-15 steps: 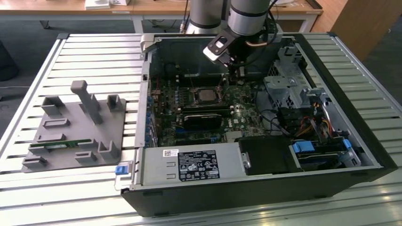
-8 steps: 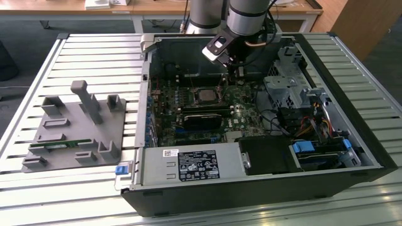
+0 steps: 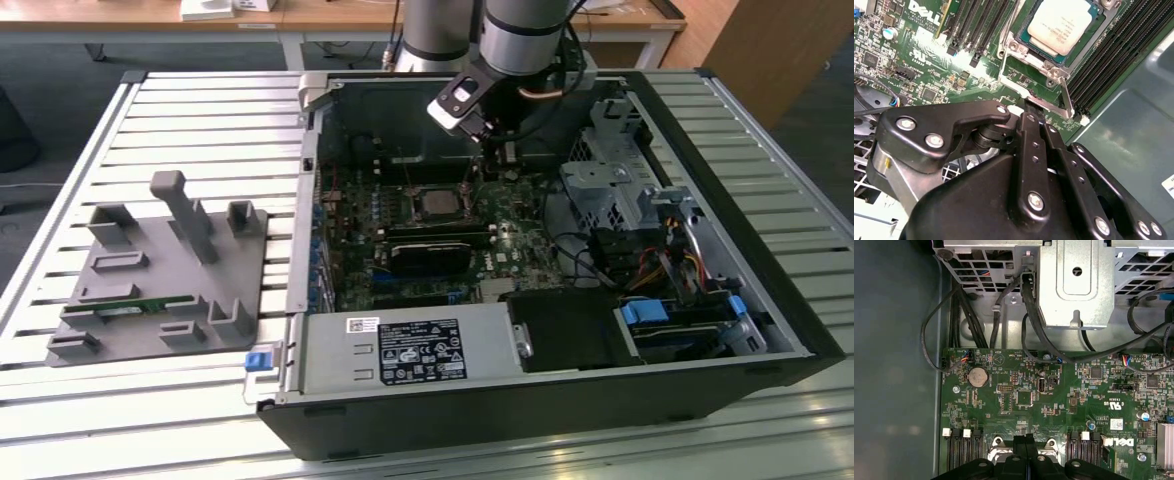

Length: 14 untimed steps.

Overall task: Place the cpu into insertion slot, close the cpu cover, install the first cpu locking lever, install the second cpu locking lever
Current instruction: 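Close the cpu cover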

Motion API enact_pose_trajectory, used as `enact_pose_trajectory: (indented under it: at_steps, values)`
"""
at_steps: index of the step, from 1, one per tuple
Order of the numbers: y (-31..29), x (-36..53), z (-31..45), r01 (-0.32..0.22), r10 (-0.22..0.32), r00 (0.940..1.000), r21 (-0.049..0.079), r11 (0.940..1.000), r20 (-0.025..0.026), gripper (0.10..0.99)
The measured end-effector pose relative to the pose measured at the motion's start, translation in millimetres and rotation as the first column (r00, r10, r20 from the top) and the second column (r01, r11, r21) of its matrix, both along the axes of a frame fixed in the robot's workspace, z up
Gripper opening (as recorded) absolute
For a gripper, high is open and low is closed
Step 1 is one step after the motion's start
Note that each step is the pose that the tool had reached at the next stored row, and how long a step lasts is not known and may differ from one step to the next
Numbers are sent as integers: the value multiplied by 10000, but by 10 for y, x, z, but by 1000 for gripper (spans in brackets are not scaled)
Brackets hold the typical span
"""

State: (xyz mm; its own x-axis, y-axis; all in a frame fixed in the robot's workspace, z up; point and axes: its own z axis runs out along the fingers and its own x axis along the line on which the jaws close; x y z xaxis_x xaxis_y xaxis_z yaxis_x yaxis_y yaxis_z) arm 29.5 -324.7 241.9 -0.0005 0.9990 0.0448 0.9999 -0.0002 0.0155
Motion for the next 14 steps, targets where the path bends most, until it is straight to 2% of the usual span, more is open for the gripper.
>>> enact_pose_trajectory:
  at_steps: [14]
  values:
    - [0,-48,0,0,0,10000,0,10000,0,106]
